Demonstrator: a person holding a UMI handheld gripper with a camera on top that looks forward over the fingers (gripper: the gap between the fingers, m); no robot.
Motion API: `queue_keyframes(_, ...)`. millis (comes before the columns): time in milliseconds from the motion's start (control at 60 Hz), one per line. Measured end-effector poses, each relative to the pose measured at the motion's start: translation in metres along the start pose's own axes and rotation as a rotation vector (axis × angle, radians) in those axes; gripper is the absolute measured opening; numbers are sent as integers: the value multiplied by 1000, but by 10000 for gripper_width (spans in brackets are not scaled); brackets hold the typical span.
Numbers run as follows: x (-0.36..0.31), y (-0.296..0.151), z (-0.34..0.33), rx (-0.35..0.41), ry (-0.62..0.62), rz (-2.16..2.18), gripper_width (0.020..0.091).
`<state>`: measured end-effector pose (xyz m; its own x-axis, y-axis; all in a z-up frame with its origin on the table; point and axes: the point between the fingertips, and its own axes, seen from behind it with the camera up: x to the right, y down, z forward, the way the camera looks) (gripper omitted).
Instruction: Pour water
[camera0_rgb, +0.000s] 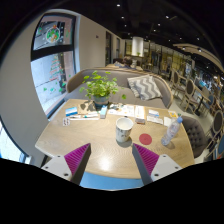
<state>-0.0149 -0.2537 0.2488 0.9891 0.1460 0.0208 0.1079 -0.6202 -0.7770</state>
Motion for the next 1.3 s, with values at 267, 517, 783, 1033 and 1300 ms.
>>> queue_keyframes(267,79,33,9,-45,80,66,849)
queue_keyframes(517,200,69,48,-40,168,157,854)
queue_keyframes(783,308,57,136,48,201,172,857)
queue_keyframes(1033,360,42,224,80,180,166,856)
queue_keyframes(1300,365,34,268,152,127,177,516)
